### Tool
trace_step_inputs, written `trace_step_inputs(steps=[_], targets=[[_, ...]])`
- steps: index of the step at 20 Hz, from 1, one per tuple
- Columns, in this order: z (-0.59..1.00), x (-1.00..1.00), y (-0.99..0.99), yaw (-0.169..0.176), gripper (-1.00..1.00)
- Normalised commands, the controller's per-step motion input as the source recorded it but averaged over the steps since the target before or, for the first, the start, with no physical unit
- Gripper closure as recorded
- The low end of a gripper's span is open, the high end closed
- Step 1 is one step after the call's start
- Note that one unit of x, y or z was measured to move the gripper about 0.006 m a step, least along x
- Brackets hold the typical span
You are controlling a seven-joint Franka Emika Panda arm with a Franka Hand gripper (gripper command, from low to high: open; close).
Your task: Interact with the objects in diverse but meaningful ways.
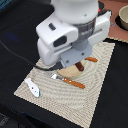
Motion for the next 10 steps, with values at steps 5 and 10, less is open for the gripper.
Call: trace_step_inputs(steps=[5, 10], targets=[[0.42, -0.24, 0.92, 0.001, 1.0], [0.41, -0.28, 0.92, 0.001, 1.0]])
